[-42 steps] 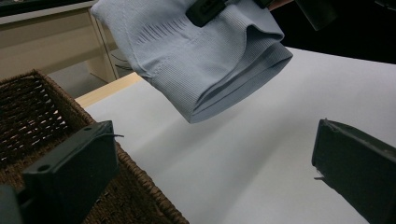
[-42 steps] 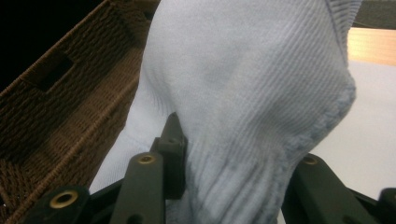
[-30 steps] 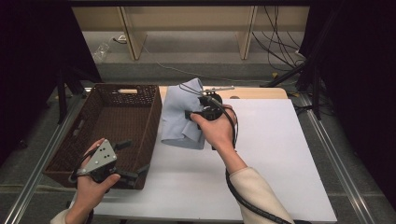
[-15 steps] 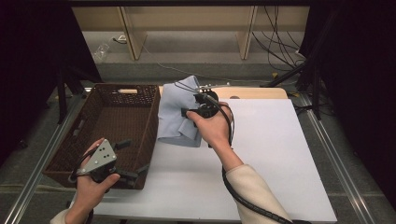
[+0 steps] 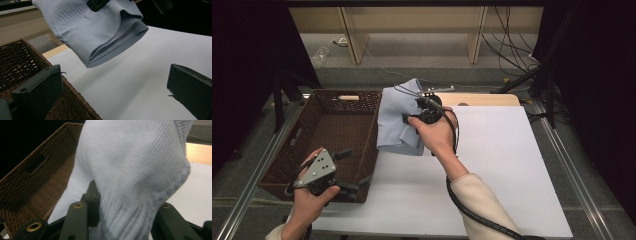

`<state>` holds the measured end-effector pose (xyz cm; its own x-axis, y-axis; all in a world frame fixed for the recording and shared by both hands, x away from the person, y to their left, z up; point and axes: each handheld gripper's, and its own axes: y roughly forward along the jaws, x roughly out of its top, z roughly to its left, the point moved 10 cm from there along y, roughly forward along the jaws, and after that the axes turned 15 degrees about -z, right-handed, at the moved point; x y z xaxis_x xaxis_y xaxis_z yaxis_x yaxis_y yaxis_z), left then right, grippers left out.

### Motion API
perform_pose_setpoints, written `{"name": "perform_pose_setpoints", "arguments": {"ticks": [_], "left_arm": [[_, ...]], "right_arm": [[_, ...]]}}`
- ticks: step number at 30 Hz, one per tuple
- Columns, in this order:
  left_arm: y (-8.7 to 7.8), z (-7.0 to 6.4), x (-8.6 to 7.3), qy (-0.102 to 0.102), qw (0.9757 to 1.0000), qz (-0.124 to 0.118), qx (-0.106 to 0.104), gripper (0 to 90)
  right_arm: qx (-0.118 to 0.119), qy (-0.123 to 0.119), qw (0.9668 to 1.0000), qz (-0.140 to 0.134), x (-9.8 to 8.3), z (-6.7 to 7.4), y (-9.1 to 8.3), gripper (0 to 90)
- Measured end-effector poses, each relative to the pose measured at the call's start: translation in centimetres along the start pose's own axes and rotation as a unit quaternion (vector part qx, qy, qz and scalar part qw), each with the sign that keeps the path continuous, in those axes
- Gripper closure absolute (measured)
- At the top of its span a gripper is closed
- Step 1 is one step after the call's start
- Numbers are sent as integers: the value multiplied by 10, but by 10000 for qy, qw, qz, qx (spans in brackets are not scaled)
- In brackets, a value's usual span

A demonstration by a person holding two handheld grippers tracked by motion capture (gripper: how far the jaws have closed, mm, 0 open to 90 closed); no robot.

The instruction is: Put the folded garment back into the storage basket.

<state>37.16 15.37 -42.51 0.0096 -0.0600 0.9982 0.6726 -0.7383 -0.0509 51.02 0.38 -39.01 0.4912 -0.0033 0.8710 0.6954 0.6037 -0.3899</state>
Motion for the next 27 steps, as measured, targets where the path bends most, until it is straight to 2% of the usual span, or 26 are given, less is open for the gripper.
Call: {"name": "perform_pose_setpoints", "arguments": {"ticks": [27], "left_arm": [[0, 0, 2, -3, 10000, -21, -9, 0]], "right_arm": [[-1, -102, 9999, 4, 11, 11, 9, 624]]}}
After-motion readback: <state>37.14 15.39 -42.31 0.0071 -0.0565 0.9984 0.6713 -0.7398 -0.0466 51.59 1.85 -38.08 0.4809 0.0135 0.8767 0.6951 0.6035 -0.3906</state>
